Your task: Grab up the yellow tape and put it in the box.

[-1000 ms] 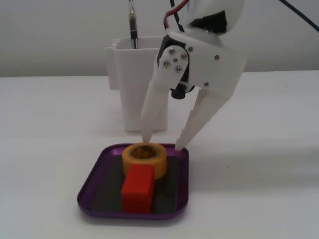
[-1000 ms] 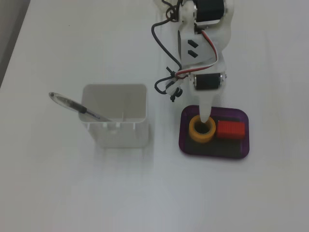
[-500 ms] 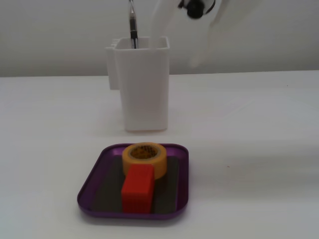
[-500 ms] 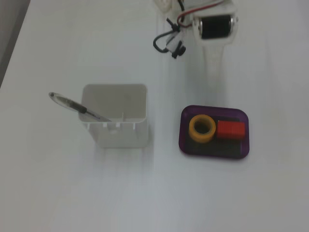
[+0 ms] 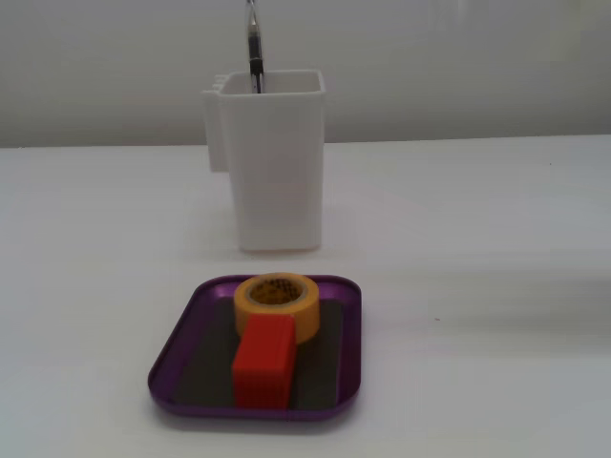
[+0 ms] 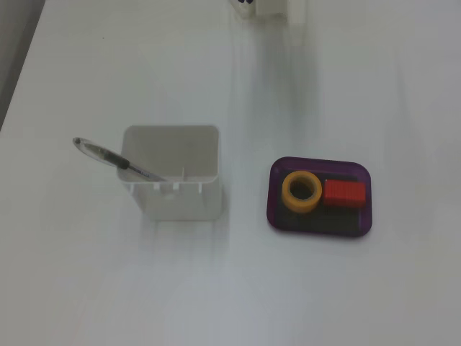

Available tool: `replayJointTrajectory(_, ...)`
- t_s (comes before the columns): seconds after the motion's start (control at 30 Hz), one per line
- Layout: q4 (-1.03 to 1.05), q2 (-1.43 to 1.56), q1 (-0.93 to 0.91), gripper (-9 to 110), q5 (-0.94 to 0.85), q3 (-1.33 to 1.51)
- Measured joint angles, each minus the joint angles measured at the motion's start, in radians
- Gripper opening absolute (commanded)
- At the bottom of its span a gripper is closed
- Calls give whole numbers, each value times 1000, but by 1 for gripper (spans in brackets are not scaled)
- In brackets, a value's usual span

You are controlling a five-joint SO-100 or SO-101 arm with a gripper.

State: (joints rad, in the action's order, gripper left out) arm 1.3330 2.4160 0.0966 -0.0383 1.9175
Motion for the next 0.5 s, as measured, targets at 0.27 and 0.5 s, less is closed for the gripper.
replayJointTrajectory(0.27,-201,307,0,15,0,472)
replayJointTrajectory(0.5,-382,595,0,15,0,857)
